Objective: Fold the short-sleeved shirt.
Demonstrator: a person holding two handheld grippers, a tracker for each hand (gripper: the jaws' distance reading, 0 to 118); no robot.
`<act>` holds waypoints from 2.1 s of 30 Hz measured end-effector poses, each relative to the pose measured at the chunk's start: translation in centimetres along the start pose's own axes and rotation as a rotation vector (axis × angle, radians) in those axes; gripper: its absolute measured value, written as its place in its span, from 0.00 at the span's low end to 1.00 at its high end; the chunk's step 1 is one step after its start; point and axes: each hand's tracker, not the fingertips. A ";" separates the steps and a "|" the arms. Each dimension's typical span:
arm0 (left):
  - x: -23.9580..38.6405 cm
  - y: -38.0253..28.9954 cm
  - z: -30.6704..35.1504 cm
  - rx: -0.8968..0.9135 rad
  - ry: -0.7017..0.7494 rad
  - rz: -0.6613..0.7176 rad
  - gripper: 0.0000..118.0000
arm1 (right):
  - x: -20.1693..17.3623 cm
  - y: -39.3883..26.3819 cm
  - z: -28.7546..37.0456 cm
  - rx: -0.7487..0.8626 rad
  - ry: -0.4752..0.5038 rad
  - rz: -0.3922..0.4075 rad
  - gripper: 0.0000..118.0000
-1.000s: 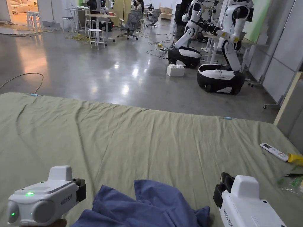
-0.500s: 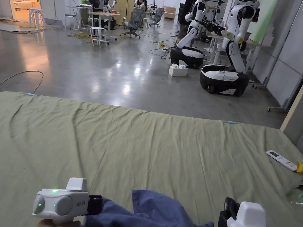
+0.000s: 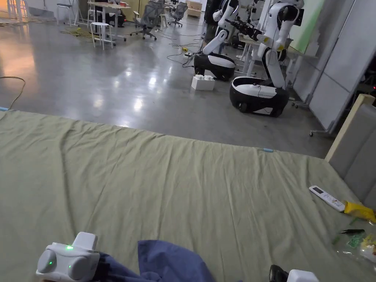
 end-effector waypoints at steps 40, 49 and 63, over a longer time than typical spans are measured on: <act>-7.3 -1.1 16.6 0.353 -0.162 0.154 0.05 | 0.7 3.7 -0.9 -0.110 0.104 -0.035 0.04; -11.8 1.1 22.5 0.490 -0.096 0.179 0.05 | 4.2 10.7 4.3 0.053 0.055 -0.058 0.04; -18.3 6.4 30.7 0.620 0.024 0.248 0.05 | 7.0 20.4 8.1 0.218 -0.010 -0.032 0.04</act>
